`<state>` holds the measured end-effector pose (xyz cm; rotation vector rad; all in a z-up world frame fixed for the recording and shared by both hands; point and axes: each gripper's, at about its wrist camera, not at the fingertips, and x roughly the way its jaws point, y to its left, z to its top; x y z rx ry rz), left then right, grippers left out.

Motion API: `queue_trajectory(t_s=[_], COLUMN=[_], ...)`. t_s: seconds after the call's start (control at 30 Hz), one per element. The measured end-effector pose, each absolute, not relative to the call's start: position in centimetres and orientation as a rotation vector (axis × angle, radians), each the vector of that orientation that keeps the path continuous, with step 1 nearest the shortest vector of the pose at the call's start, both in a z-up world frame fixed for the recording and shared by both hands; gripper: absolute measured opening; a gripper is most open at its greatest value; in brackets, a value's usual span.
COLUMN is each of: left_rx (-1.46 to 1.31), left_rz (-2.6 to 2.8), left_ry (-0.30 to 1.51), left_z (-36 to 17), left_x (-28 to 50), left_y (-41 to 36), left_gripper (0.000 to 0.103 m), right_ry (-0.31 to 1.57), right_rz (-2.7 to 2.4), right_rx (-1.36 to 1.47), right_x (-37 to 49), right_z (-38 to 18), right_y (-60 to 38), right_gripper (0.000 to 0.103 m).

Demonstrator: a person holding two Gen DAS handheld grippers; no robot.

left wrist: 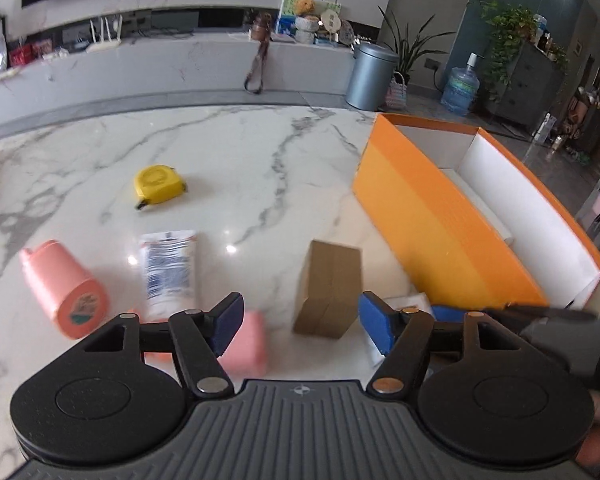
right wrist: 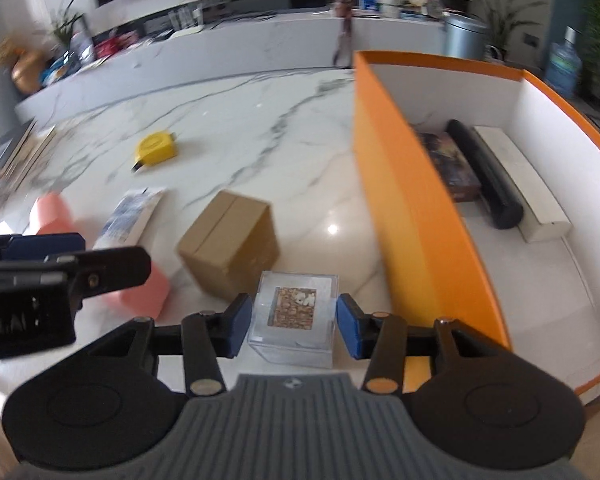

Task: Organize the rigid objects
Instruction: 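Grasp the clear cube box with the right tool while the left tool grasps the brown box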

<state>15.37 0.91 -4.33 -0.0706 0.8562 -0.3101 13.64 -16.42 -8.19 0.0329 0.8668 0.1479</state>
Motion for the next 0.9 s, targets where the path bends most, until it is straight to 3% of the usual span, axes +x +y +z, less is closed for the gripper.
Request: queue_trajectory(t_s=[0.4,0.6,0.9], left_rx=[-0.073,-0.046,-0.037], left_rz=[-0.336,-0.310,-0.302], left_ry=[0.984,1.057,1.053], left_z=[-5.9,-7.2,-7.6], left_x=[19.2,21.0,22.0], left_y=[-1.9,-3.3,-3.8], left_gripper=[0.079,0.063,0.065], right_ry=[0.817,0.824,0.848], right_rz=[0.138,0.147,0.155], right_rx=[0.054,0.062,0.080], right_x=[14.8,15.2,15.8], right_z=[-8.9,-9.3,-9.9], right_y=[-16.6,-16.6,-16.6], right_gripper=[0.049,0.049,0.050])
